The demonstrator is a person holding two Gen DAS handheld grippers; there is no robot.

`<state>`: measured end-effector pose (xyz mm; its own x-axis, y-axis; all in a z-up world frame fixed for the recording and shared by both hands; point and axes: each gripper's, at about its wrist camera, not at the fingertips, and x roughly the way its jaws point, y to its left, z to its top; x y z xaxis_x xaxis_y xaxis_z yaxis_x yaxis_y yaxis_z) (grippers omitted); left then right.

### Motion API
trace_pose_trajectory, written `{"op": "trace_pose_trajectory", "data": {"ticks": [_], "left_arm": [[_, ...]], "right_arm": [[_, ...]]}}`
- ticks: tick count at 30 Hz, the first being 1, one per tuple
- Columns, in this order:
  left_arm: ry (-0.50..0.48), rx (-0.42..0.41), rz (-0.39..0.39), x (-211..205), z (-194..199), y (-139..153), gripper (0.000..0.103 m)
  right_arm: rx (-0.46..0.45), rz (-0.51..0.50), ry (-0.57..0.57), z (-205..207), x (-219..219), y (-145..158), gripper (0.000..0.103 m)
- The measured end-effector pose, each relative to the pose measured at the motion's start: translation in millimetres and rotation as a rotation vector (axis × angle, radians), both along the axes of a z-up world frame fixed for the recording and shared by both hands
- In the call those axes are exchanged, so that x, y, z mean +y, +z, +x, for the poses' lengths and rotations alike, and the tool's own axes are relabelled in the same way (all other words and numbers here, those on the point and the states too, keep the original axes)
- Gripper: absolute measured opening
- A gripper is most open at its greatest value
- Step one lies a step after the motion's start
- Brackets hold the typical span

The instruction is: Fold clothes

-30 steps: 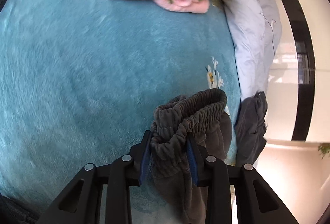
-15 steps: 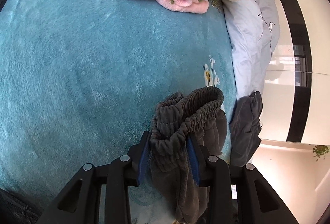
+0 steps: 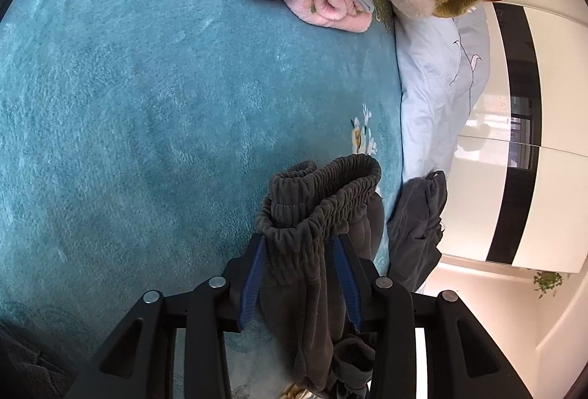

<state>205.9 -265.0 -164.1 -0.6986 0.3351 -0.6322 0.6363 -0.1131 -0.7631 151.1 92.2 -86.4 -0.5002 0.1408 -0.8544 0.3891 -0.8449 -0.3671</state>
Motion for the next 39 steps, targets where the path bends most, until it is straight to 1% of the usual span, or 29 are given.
{"op": "trace_pose_trajectory", "data": {"ticks": [1, 3, 4, 5, 7, 9, 10, 12, 15, 17, 21, 23, 25, 26, 27, 28, 30, 31, 32, 33, 34, 37, 38, 39], "left_arm": [[-0.002, 0.001, 0.001, 0, 0, 0, 0.044], [0.0, 0.0, 0.003, 2, 1, 1, 0.045], [0.002, 0.0, 0.006, 2, 1, 2, 0.045], [0.002, 0.0, 0.01, 2, 1, 1, 0.046], [0.001, 0.0, 0.016, 2, 0, 0, 0.047], [-0.001, 0.0, 0.019, 2, 1, 1, 0.048], [-0.003, 0.0, 0.02, 2, 0, 1, 0.049], [-0.008, -0.002, 0.021, 3, -2, 0, 0.051], [-0.013, -0.002, 0.024, 4, -2, 0, 0.051], [-0.015, 0.001, 0.028, 4, -2, 0, 0.051], [-0.014, 0.001, 0.031, 3, -2, -2, 0.052], [-0.012, -0.005, 0.032, 2, -2, -5, 0.052], [-0.018, -0.01, 0.025, 3, -4, -5, 0.052], [-0.02, -0.01, 0.023, 3, -5, -5, 0.052], [-0.022, -0.009, 0.023, 3, -5, -5, 0.053], [-0.022, -0.008, 0.025, 3, -5, -5, 0.053], [-0.02, -0.008, 0.032, 3, -5, -6, 0.053], [-0.021, -0.008, 0.033, 3, -5, -7, 0.053], [-0.022, -0.01, 0.031, 4, -6, -7, 0.053], [-0.024, -0.011, 0.03, 4, -7, -7, 0.053], [-0.024, -0.012, 0.03, 4, -7, -8, 0.054], [-0.026, -0.015, 0.034, 2, -7, -9, 0.056], [-0.027, -0.016, 0.035, 2, -7, -10, 0.056], [-0.028, -0.018, 0.037, 2, -7, -10, 0.057]], "right_arm": [[-0.011, -0.015, 0.009, 1, 2, 3, 0.029], [-0.045, -0.069, 0.025, 5, 6, 13, 0.041], [-0.064, -0.093, 0.045, 8, 8, 19, 0.043], [-0.082, -0.123, 0.073, 13, 10, 25, 0.051], [-0.111, -0.221, 0.12, 19, 16, 44, 0.053], [-0.08, -0.283, 0.128, 17, 25, 61, 0.055], [-0.045, -0.294, 0.114, 14, 31, 68, 0.056], [-0.049, -0.318, 0.111, 2, 37, 69, 0.065], [-0.144, -0.283, 0.216, -9, 22, 50, 0.066], [-0.15, -0.214, 0.262, -16, 10, 36, 0.066], [-0.195, -0.182, 0.293, -27, -6, 17, 0.066], [-0.192, -0.148, 0.32, -27, -14, 10, 0.066], [-0.172, -0.088, 0.321, -28, -19, -1, 0.066], [-0.166, -0.065, 0.305, -30, -19, -6, 0.066], [-0.166, -0.066, 0.274, -32, -17, -9, 0.065], [-0.166, -0.072, 0.241, -35, -14, -10, 0.062], [-0.168, -0.102, 0.163, -42, -5, -9, 0.037], [-0.156, -0.121, 0.125, -45, 0, -5, 0.035], [-0.142, -0.141, 0.087, -49, 5, 0, 0.028], [-0.127, -0.161, 0.05, -53, 10, 6, 0.026], [-0.081, -0.18, 0.003, -56, 16, 17, 0.026], [0.133, -0.135, -0.087, -51, 22, 51, 0.025], [0.202, -0.09, -0.081, -44, 18, 57, 0.025], [0.234, -0.056, -0.055, -38, 11, 56, 0.026]]}}
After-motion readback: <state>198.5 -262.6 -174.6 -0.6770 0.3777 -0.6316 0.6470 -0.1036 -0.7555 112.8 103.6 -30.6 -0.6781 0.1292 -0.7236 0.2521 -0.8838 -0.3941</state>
